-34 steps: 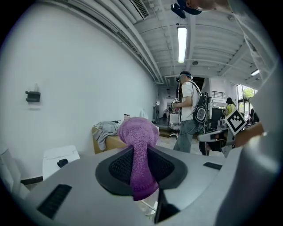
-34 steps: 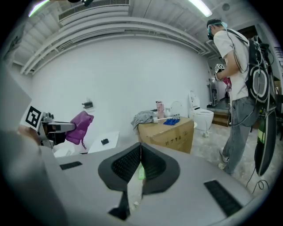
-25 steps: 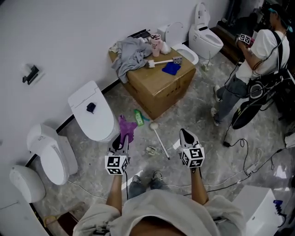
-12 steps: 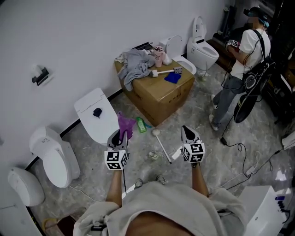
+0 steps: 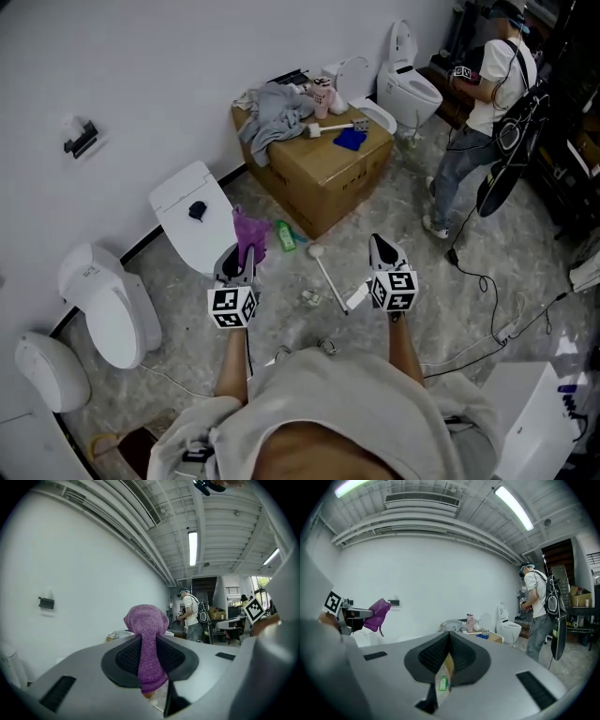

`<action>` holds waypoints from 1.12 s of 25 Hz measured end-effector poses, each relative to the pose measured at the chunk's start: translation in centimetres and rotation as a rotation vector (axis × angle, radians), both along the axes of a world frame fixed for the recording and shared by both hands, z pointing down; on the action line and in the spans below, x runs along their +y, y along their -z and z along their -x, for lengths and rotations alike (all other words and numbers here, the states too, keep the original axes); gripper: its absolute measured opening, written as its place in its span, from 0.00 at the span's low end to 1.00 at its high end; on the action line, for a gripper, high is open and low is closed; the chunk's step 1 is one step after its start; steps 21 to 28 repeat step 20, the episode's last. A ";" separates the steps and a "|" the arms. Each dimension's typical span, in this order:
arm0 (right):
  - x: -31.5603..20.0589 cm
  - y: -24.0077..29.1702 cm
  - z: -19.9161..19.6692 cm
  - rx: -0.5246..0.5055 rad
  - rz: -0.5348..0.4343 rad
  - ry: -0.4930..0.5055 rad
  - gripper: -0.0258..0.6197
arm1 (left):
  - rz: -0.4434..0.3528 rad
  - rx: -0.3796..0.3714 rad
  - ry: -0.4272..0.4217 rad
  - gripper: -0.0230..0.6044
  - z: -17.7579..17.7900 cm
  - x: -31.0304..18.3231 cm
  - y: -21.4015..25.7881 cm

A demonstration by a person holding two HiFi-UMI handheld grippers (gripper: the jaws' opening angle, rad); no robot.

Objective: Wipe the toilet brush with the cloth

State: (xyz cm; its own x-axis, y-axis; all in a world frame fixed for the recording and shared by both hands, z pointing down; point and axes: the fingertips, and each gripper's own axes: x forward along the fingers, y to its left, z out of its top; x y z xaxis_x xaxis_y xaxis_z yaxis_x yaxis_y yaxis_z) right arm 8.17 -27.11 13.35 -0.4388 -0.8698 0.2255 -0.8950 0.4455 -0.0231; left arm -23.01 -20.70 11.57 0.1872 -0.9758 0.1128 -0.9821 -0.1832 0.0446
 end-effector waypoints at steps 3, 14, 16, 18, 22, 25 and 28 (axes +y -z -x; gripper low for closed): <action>0.0 -0.1 -0.1 0.001 0.002 -0.005 0.09 | -0.006 0.006 0.003 0.19 0.1 0.1 0.0; -0.7 -0.3 -0.7 0.013 0.012 -0.017 0.09 | -0.019 -0.003 0.002 0.19 0.1 -1.3 0.6; -0.7 -0.5 -0.7 0.024 0.012 -0.018 0.09 | -0.022 -0.005 0.003 0.19 0.2 -1.5 0.6; -0.8 -0.7 -0.8 0.034 0.012 -0.018 0.09 | -0.022 -0.007 0.004 0.19 0.2 -1.7 0.5; -0.8 -0.9 -0.8 0.039 0.014 -0.018 0.09 | -0.018 -0.011 0.003 0.19 0.1 -1.7 0.2; -0.8 -0.9 -0.8 0.039 0.014 -0.018 0.09 | -0.018 -0.011 0.003 0.19 0.1 -1.7 0.2; -0.8 -0.9 -0.8 0.039 0.014 -0.018 0.09 | -0.018 -0.011 0.003 0.19 0.1 -1.7 0.2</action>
